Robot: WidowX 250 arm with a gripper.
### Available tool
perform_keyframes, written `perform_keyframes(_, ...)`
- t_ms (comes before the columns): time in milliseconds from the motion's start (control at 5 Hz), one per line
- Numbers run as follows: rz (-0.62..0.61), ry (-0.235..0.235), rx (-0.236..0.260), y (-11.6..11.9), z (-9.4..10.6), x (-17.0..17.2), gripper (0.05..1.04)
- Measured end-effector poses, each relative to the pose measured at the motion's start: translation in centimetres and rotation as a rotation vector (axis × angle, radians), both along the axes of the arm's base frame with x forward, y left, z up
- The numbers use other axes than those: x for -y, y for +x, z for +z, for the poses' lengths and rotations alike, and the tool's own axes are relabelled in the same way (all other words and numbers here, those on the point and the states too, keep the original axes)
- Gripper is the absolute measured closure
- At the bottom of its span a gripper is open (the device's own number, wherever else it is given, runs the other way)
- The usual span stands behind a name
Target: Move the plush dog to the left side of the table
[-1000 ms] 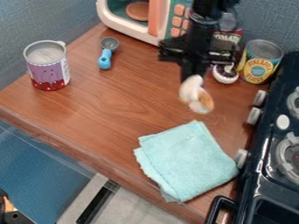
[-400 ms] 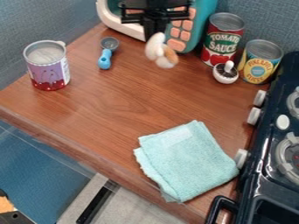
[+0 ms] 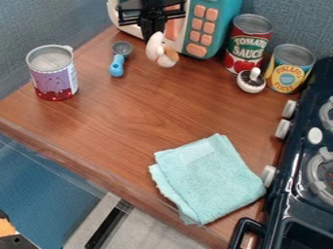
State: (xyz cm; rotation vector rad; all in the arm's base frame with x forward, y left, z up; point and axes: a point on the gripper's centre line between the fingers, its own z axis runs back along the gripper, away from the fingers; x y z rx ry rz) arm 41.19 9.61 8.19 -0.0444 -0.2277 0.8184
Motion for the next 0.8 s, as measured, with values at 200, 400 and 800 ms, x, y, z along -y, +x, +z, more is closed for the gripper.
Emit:
perform_keyframes(200, 0.003, -0.029, -0.031, 0.67, -2.07, 0.16, 0.998)
perform_keyframes(400, 0.010, -0.047, -0.044, 0.86, -2.88, 0.47, 0.976)
perform_keyframes(800, 0.021, -0.048, -0.054, 0.74, -2.84, 0.68, 0.483)
